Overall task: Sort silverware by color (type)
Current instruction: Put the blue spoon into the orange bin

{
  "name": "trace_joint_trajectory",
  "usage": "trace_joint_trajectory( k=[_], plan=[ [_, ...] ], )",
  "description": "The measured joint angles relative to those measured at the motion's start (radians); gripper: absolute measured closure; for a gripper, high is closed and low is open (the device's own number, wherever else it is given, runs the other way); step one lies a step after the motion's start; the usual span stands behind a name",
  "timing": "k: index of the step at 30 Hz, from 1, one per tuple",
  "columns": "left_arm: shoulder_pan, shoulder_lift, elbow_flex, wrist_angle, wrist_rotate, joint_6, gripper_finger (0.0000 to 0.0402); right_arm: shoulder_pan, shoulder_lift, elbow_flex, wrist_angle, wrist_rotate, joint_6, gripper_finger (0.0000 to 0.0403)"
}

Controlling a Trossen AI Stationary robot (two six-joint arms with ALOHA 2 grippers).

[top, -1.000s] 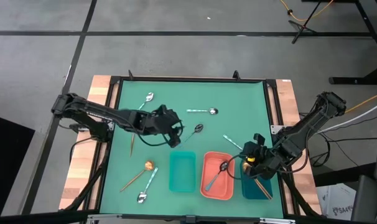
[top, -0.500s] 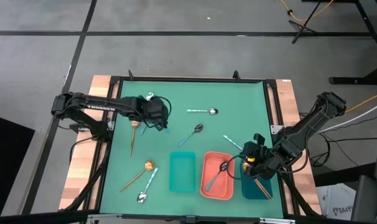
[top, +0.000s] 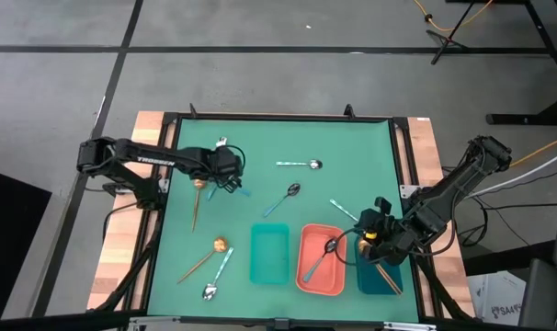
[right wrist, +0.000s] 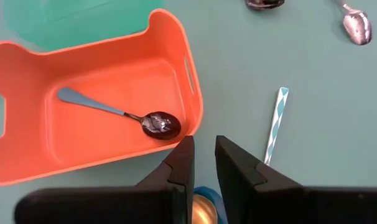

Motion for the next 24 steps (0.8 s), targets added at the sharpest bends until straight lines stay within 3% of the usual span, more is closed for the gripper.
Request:
trace_joint_trajectory(
  k=[24],
  plan=[
    [0.013, 0.000, -0.244, 0.339, 0.001, 0.001, 0.0292, 0.000, 0.000, 0.000, 0.000, 0.026, 0.000, 0.0347]
  ],
)
